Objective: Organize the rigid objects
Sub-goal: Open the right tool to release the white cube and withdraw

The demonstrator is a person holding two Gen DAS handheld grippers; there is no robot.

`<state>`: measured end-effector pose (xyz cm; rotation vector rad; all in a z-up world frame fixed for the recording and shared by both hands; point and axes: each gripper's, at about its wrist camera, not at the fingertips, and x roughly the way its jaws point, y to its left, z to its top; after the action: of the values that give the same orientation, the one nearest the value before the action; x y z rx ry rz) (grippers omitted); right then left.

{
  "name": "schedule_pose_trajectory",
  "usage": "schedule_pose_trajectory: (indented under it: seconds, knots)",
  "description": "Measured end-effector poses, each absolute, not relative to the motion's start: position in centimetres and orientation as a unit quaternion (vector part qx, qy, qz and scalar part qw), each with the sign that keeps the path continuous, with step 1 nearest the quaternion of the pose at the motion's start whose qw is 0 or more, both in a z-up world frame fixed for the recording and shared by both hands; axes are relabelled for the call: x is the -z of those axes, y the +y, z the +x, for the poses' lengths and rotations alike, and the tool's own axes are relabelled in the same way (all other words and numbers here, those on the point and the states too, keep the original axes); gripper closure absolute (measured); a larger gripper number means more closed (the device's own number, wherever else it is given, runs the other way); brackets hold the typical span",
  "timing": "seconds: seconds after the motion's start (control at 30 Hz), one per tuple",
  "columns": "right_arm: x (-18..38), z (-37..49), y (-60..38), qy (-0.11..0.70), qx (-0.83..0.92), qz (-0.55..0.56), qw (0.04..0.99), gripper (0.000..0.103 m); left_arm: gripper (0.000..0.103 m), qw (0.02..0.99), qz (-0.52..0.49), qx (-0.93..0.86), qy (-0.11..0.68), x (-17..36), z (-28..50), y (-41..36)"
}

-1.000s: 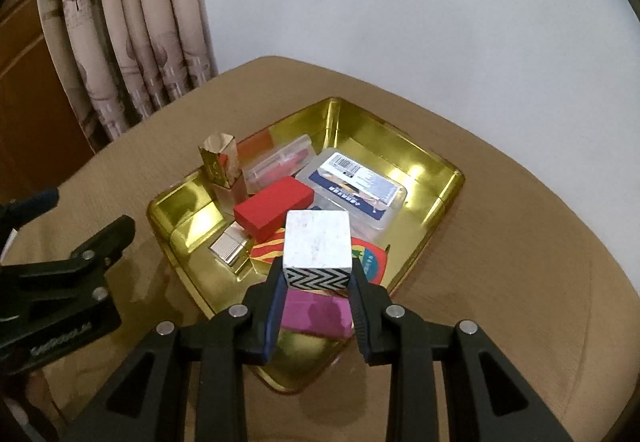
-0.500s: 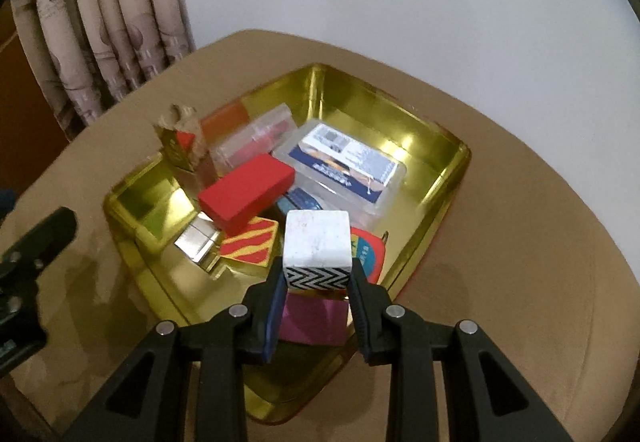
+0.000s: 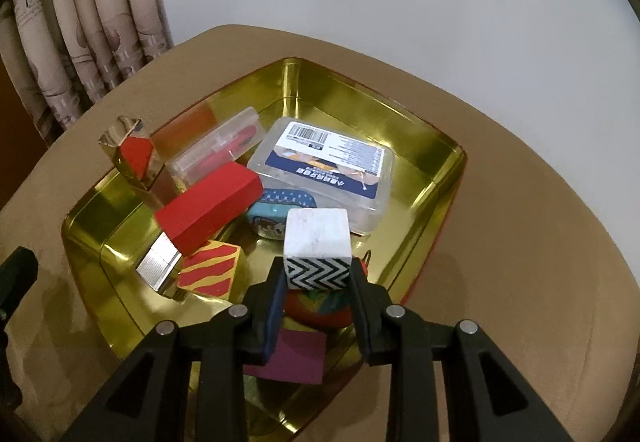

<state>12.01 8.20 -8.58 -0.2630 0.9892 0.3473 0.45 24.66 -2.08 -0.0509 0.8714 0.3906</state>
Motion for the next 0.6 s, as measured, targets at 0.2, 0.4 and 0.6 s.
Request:
schedule_pose_trajectory:
  seconds: [0.2, 0.4, 0.6]
  knots:
    - [8.6, 11.4, 8.2, 0.471, -0.163, -0.119, 0.859, 0.073, 0.008, 0.887, -0.027, -0.181, 0.423, 2.3, 0.5, 24.7]
    - [8.2, 10.7, 8.6, 0.463, -0.163, -0.124, 0.863, 0.058, 0.008, 0.889, -0.023, -0.178, 0.422, 2.4, 0.5, 24.4]
    - [7.0, 9.7, 8.5, 0.453, -0.167, -0.123, 0.867, 0.046, 0.008, 0.888, -0.027, -0.172, 0.425, 2.4, 0.5, 24.5]
